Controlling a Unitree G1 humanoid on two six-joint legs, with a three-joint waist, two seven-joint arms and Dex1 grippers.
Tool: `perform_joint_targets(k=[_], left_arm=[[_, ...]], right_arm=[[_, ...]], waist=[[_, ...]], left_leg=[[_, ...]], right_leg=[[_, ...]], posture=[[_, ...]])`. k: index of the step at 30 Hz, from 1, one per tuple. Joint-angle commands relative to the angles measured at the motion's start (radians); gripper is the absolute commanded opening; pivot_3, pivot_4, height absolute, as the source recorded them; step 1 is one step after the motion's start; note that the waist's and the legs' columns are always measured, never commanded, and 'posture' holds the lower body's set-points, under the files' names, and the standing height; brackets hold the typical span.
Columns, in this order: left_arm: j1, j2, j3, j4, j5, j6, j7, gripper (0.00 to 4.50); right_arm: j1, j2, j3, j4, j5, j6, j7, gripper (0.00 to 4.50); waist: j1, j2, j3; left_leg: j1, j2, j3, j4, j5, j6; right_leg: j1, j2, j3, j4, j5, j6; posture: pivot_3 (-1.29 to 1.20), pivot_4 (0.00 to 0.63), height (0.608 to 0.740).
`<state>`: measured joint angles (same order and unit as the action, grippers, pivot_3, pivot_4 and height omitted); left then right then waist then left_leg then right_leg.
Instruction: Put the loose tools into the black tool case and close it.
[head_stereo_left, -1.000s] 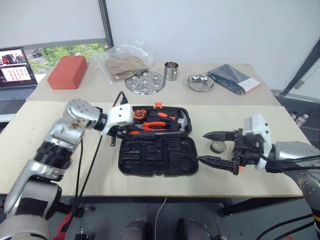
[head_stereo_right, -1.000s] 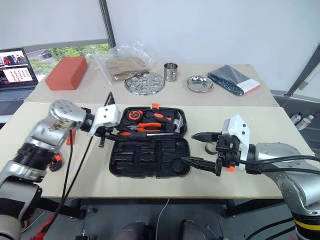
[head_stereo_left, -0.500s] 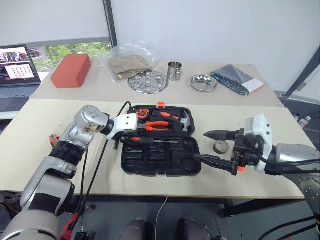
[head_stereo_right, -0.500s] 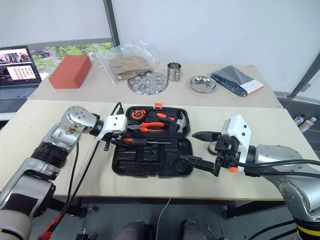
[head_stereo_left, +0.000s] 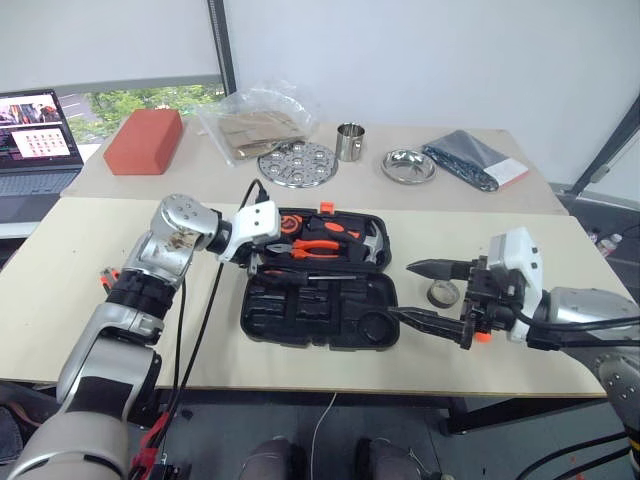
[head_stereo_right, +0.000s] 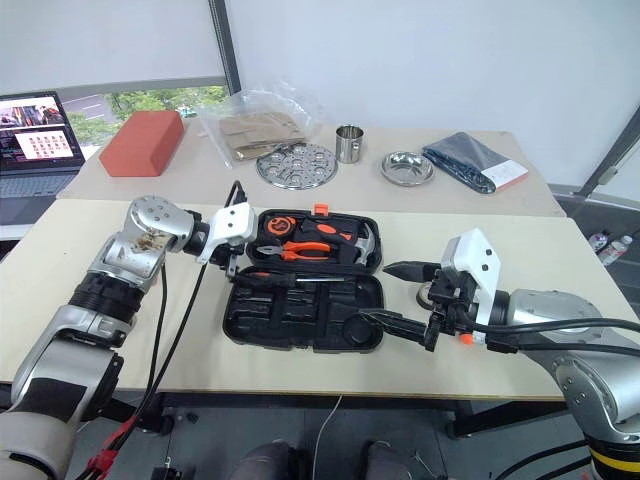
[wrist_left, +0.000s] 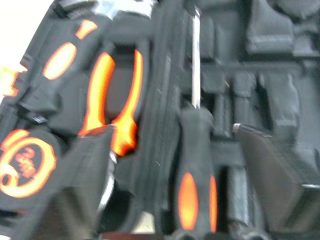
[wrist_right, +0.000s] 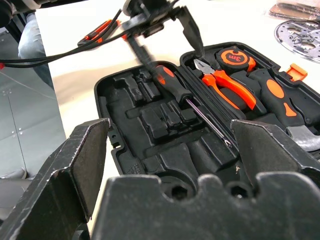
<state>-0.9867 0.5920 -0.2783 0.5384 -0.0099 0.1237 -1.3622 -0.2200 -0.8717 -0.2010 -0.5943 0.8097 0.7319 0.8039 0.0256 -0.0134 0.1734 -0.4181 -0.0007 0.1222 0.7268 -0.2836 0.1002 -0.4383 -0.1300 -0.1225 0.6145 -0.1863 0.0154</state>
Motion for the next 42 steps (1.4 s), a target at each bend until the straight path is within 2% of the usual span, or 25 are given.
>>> perform_joint_targets(k=[1, 7, 8, 15, 26, 30, 37, 42], left_arm=[[-0.013, -0.014, 0.002, -0.005, 0.016, -0.004, 0.028, 2.20], [0.012, -0.040, -0.047, 0.005, 0.073, -0.022, 0.045, 0.11], [0.015, -0.045, -0.060, 0.005, 0.086, -0.025, 0.048, 0.05], [0.083, -0.060, -0.155, -0.015, 0.179, -0.106, 0.055, 0.05], [0.100, -0.080, -0.159, 0.003, 0.202, -0.166, 0.065, 0.05], [0.100, -0.102, -0.205, 0.021, 0.254, -0.228, 0.070, 0.05], [0.092, -0.108, -0.201, 0.084, 0.307, -0.295, 0.086, 0.05], [0.089, -0.130, -0.218, 0.115, 0.329, -0.331, 0.086, 0.05]], right_arm=[[-0.027, 0.005, -0.001, -0.009, 0.008, -0.010, 0.002, 4.50], [-0.042, 0.009, 0.004, 0.000, 0.009, -0.012, 0.002, 4.50], [-0.042, 0.010, 0.005, 0.001, 0.008, -0.013, 0.002, 4.50], [-0.041, 0.027, 0.015, 0.009, 0.000, -0.016, 0.000, 4.50], [-0.068, 0.052, 0.048, 0.074, -0.043, -0.043, 0.020, 4.50], [-0.088, 0.062, 0.068, 0.099, -0.064, -0.054, 0.036, 4.50], [-0.084, 0.063, 0.093, 0.119, -0.111, -0.070, 0.054, 4.50], [-0.082, 0.073, 0.102, 0.126, -0.128, -0.075, 0.057, 4.50]], waist=[[-0.001, 0.000, 0.000], [0.000, 0.000, 0.000], [0.000, 0.000, 0.000], [0.002, 0.001, -0.002], [0.005, 0.001, -0.007], [0.009, 0.002, -0.010], [0.014, 0.004, -0.019], [0.014, 0.005, -0.019]], left_leg=[[0.000, 0.000, 0.000, 0.000, 0.000, 0.000], [0.000, 0.000, 0.000, 0.000, 0.000, 0.000], [0.000, 0.000, 0.000, 0.000, 0.000, 0.000], [0.000, 0.000, 0.000, 0.000, 0.000, 0.000], [0.004, 0.000, -0.001, 0.001, -0.001, 0.001], [0.004, 0.000, -0.001, 0.001, -0.001, 0.002], [0.005, 0.000, -0.001, 0.001, -0.002, 0.003], [0.011, 0.000, -0.002, 0.001, -0.003, 0.004]], right_leg=[[0.000, 0.000, 0.000, 0.000, 0.000, 0.000], [0.000, 0.000, 0.000, 0.000, 0.000, 0.000], [0.000, 0.000, 0.000, 0.000, 0.000, 0.000], [0.001, 0.000, 0.000, 0.000, 0.000, 0.000], [0.004, -0.002, 0.000, 0.000, 0.001, 0.000], [0.004, -0.002, 0.000, 0.000, 0.001, 0.000], [0.007, -0.002, 0.000, -0.002, 0.000, 0.001], [0.012, -0.003, 0.000, -0.003, 0.000, 0.002]], posture=[[0.00, 0.150, 0.734], [0.00, 0.150, 0.734], [0.00, 0.150, 0.734], [0.00, 0.150, 0.734], [0.00, 0.150, 0.734], [0.00, 0.150, 0.734], [0.00, 0.150, 0.734], [0.00, 0.150, 0.734]])
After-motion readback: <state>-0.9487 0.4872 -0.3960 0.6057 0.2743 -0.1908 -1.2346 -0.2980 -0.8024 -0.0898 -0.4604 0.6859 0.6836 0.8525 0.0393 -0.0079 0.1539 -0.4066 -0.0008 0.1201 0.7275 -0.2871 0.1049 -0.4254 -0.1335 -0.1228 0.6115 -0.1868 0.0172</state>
